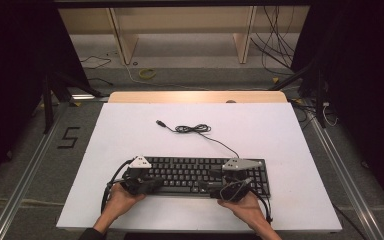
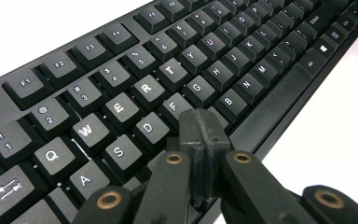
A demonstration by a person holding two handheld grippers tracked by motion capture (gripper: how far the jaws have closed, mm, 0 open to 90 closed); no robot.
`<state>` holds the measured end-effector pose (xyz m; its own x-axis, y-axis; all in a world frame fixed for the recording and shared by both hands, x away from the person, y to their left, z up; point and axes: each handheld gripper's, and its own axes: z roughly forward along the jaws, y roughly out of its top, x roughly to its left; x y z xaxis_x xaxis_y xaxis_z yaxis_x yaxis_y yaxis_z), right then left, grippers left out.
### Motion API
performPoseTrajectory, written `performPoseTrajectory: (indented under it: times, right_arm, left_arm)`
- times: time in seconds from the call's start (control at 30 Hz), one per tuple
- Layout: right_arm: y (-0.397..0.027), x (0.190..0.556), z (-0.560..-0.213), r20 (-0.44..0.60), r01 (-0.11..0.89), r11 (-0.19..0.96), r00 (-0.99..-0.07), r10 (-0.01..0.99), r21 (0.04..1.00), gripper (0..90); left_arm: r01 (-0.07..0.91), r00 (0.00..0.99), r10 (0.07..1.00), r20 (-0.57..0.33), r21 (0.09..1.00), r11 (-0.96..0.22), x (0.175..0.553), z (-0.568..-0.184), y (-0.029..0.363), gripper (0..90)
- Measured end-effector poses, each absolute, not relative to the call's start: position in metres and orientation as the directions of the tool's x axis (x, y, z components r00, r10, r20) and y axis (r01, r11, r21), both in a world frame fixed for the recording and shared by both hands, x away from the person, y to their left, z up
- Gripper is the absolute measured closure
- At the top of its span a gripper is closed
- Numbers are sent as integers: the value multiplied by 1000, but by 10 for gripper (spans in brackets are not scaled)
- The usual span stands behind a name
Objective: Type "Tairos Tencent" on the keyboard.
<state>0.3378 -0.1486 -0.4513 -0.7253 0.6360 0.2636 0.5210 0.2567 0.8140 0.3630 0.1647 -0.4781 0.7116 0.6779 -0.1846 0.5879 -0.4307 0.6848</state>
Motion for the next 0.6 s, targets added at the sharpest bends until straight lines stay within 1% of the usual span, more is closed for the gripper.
performPoseTrajectory:
  times: [0.13,0.37,0.6]
  right_arm:
    - [-149,338,-451,262,519,257,-726,636,815,403]
    - [-149,338,-451,264,521,256,-725,636,814,403]
    - [-149,338,-450,266,522,255,-725,636,814,402]
  left_arm:
    - [594,708,678,-197,685,-422,363,-479,165,893]
    - [581,714,679,-170,685,-440,361,-476,163,890]
    - [576,710,678,-191,711,-403,360,-469,167,877]
